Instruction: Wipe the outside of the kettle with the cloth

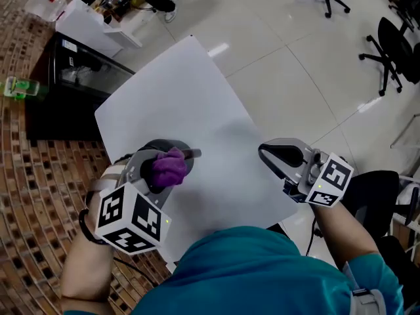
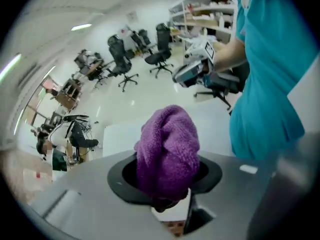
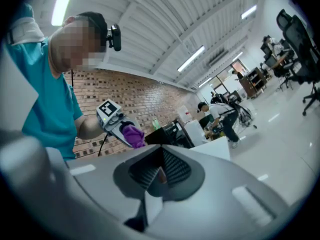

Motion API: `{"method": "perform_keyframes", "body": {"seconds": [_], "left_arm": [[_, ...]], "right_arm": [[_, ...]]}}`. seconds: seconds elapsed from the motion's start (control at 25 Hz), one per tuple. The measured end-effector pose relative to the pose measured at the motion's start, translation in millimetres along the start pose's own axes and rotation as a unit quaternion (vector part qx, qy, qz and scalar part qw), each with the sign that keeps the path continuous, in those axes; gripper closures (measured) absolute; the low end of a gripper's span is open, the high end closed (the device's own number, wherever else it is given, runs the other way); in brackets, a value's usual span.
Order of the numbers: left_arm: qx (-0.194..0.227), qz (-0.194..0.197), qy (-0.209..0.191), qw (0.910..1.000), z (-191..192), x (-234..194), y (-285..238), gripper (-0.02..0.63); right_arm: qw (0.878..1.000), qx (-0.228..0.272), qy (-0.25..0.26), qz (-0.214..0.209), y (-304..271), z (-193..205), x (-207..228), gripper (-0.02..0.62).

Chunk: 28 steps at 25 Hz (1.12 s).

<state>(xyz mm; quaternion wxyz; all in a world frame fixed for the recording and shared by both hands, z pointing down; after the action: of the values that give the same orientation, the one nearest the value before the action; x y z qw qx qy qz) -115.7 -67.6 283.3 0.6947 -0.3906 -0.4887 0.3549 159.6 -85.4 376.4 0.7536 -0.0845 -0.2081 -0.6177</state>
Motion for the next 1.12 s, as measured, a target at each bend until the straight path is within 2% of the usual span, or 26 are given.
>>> {"method": "perform_keyframes", "body": {"seconds": [0.08, 0.16, 0.24, 0.4, 0.68, 0.88, 1.04, 1.12], "left_arm": [[-0.056, 0.039, -0.062, 0.9957, -6.1, -5.1, -20.2, 0.439], [-0.101, 0.086, -0.11, 0.9851, -11.0, 0.1, -45.5, 0.439], [-0.132, 0.123, -0.14, 0.9736, -15.8, 5.4, -68.8, 0.439], [-0.153, 0.184, -0.155, 0.9584, -37.6, 8.7, -95.0, 0.423], [-0.188, 0.246, -0.179, 0.9338, -68.2, 22.6, -142.1, 0.416], [-0.19, 0.271, -0.157, 0.9302, -59.1, 24.2, -155.5, 0.416], [-0.17, 0.265, -0.113, 0.9425, -57.2, 19.5, -162.8, 0.416], [-0.16, 0.235, -0.093, 0.9542, -59.9, 3.1, -151.7, 0.417]], "right_arm": [[1.0, 0.007, 0.002, 0.004, 4.6, 0.3, 0.6, 0.591], [1.0, 0.014, 0.002, 0.013, 11.0, 0.0, 1.9, 0.591], [1.0, 0.02, 0.0, 0.022, 18.3, 0.2, 3.4, 0.591], [0.999, 0.025, -0.008, 0.034, 32.3, 5.3, 8.7, 0.591], [0.999, 0.021, -0.017, 0.038, 37.8, 15.3, 11.8, 0.591], [0.999, 0.021, -0.017, 0.037, 34.2, 14.8, 12.4, 0.591], [0.999, 0.014, -0.021, 0.032, 29.4, 18.0, 11.7, 0.591], [0.999, 0.011, -0.02, 0.029, 26.3, 17.7, 10.7, 0.591]]}}
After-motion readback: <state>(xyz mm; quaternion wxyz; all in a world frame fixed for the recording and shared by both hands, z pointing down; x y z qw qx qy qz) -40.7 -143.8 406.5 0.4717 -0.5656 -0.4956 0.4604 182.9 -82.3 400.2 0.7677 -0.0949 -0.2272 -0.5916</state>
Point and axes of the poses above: the fingertips, and each gripper's own axes: y backward along the fingers, x to its right, z out of its underside, the point moved 9 cm from there along y, backward along the fingers, and after that the axes turned 12 degrees about -z, right-handed, at the moved point
